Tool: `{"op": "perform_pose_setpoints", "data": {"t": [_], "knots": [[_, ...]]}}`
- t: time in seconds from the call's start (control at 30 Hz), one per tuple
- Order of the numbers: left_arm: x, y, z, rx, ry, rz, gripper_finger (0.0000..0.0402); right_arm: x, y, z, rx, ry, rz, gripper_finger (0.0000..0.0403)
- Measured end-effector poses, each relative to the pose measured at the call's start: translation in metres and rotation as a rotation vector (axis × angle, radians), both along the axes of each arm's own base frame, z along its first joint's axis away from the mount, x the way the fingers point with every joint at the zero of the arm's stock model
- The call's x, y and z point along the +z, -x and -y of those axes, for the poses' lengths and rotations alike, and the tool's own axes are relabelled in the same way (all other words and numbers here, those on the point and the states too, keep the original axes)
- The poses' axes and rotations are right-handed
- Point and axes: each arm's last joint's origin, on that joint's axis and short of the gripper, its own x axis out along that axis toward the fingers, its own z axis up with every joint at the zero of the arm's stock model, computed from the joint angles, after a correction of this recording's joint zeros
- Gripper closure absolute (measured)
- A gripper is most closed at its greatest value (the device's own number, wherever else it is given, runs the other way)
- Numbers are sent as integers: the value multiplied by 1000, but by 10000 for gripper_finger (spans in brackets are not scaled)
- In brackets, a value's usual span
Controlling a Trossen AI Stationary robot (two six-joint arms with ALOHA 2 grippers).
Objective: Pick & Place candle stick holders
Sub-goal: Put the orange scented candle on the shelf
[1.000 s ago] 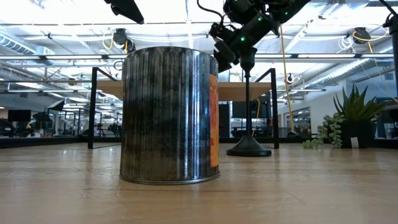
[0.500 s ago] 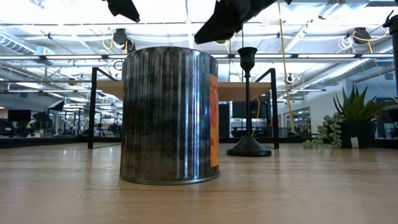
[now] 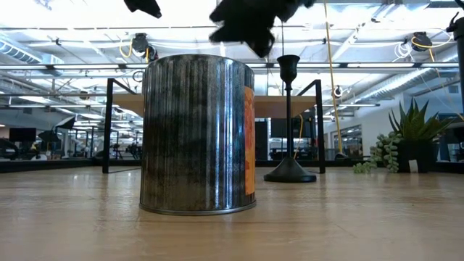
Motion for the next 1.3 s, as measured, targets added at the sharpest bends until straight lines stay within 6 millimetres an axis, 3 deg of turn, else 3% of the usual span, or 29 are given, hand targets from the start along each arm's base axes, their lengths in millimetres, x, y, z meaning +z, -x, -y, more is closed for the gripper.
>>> {"op": "perform_pose_setpoints", "data": {"t": [0.23, 0.4, 1.03, 1.17, 1.3], "knots": [[0, 0, 4, -18, 0, -1, 295, -38, -17, -14, 51, -174, -101, 261], [0, 0, 4, -21, -3, -2, 295, -54, -22, -14, 72, -210, -149, 261], [0, 0, 4, -20, -2, -7, 295, -67, -15, -5, 95, -170, -207, 263], [0, 0, 4, -20, -2, -7, 295, -77, -11, 2, 45, -220, -226, 280], [0, 0, 4, -20, -1, -6, 295, -81, -10, 7, 51, -200, -215, 325]]}}
